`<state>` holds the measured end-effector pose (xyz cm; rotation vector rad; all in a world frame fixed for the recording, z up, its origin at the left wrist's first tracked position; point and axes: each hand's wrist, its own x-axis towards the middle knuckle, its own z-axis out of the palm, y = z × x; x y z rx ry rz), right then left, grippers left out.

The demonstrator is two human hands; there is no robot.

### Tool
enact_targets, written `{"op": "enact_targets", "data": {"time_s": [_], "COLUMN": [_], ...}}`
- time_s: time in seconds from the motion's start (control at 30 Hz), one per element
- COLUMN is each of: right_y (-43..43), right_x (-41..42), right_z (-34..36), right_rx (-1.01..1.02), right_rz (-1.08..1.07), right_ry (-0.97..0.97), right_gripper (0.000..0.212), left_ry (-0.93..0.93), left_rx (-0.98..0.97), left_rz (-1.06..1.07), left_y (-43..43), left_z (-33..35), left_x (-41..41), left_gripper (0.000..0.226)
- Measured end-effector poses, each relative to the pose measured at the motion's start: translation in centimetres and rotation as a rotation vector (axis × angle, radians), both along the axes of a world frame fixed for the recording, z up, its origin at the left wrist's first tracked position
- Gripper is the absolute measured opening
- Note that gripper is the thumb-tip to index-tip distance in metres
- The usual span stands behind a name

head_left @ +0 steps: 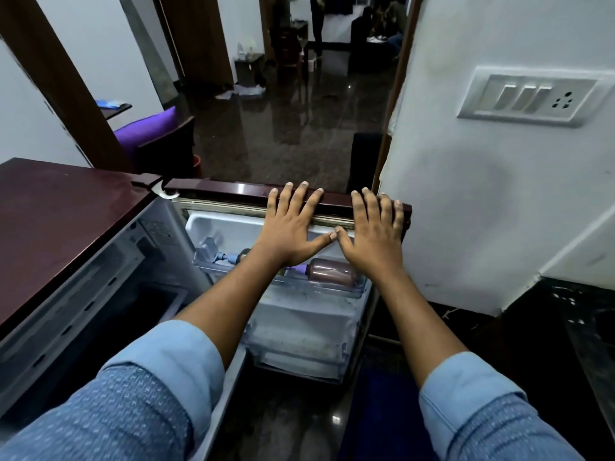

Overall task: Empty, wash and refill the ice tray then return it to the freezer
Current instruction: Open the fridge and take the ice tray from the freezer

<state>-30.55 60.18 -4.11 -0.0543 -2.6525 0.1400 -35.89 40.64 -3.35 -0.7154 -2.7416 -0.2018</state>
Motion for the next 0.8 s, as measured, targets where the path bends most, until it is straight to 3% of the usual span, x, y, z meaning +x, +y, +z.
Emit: {"op": "enact_targets", "data": {"time_s": [0.8], "right_y": [1.9], "right_x": [-4.1], "right_z": [-1.0], "right_rx": [-0.028], "right_rz": [0.073], "right_ry": [0.093], "right_gripper": [0.078], "left_ry": [-0.057], "left_rx": [-0.006], "left_rz": [0.075], "left_y": [1.3], "left_z": [0.7], "left_x": [-1.8], "left_gripper": [0.094]}}
